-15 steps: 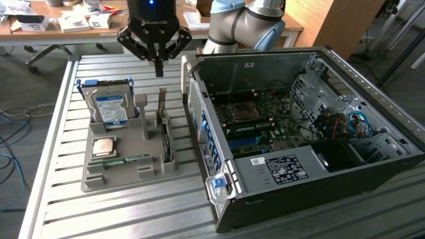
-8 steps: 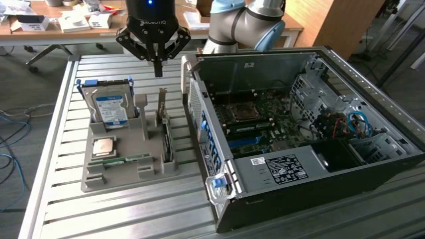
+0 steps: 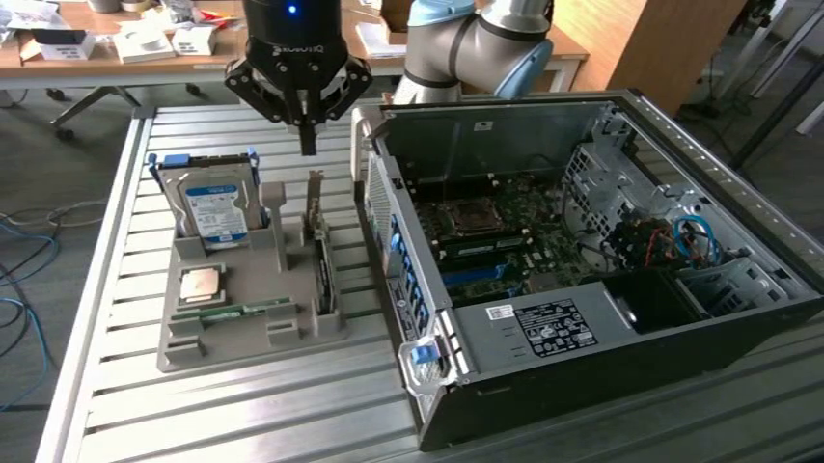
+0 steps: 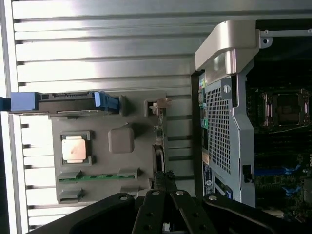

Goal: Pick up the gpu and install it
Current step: 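Reach for the gpu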

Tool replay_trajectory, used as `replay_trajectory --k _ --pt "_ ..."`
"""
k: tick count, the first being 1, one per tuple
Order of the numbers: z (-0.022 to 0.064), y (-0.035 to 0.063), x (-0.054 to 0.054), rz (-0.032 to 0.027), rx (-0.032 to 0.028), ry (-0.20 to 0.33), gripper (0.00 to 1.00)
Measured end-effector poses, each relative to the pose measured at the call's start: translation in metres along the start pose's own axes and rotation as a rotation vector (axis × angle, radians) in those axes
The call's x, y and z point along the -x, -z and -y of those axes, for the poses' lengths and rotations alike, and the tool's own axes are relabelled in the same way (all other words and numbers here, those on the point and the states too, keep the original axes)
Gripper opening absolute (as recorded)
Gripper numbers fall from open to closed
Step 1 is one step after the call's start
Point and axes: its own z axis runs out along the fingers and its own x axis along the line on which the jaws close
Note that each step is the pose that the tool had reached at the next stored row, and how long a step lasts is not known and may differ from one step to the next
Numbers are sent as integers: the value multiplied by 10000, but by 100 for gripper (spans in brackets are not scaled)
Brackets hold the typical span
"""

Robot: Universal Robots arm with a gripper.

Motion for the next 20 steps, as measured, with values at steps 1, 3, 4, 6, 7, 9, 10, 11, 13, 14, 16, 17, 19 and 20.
replay_trajectory --k 1,3,4,6,7,9,10,11,13,14,16,17,19,20 --pt "15 0 1 0 0 0 11" --pt "47 2 3 1 -1 0 11" --pt "63 2 5 0 -2 0 11" --pt "96 4 7 0 -4 -1 11" --pt "113 4 8 0 -5 -1 11" --pt "141 5 11 0 -7 0 11" --pt "151 5 11 1 -8 0 11" --pt "162 6 12 1 -10 0 11" --pt "185 7 14 1 -13 0 11" --pt "194 7 14 1 -14 0 11" --pt "211 7 16 1 -16 0 11" --pt "219 7 16 2 -17 0 11" --pt "236 8 17 1 -19 -1 11" --pt "246 8 18 2 -20 0 11"
